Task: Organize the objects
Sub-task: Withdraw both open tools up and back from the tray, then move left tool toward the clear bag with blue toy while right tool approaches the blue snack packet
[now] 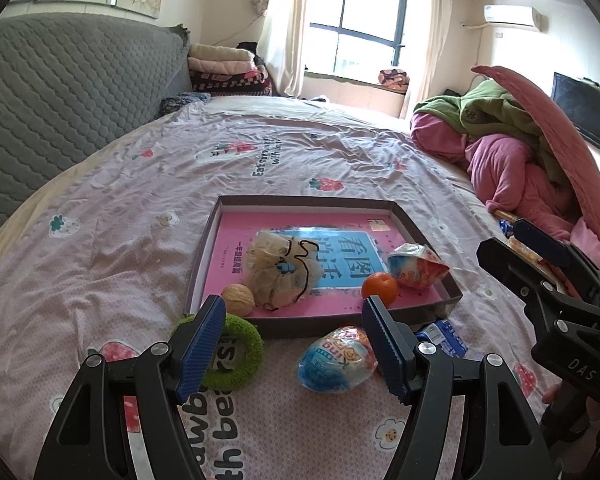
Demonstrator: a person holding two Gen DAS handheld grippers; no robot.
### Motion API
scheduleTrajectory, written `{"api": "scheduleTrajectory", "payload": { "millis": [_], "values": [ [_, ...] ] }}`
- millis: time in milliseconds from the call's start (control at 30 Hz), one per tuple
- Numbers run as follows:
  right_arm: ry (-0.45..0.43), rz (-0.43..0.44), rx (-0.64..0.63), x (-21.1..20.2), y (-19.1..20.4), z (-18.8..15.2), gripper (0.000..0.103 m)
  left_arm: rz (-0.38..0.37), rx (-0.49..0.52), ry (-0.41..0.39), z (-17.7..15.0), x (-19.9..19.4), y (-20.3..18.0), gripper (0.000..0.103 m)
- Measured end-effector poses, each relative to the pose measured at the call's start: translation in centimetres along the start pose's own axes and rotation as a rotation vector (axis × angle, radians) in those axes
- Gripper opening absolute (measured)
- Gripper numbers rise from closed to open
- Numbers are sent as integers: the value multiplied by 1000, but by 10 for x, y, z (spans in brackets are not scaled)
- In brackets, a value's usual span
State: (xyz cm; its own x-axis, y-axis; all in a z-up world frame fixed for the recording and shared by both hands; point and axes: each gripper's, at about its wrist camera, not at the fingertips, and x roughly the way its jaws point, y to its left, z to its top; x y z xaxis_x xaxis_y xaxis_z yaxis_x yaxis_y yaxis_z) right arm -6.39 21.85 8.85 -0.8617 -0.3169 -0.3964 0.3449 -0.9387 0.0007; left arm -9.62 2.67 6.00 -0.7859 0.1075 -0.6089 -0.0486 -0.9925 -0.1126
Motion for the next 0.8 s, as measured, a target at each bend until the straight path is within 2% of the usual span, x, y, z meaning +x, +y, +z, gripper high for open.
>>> {"api": "scheduleTrajectory", "payload": {
  "millis": [400, 800],
  "values": [
    [-67, -49, -65, -19, 11, -2, 78, 4, -10, -26, 6, -18, 5, 72],
    [-19, -45, -36, -30, 7, -24, 78, -27, 13, -7, -10, -23, -5, 72]
  ]
}}
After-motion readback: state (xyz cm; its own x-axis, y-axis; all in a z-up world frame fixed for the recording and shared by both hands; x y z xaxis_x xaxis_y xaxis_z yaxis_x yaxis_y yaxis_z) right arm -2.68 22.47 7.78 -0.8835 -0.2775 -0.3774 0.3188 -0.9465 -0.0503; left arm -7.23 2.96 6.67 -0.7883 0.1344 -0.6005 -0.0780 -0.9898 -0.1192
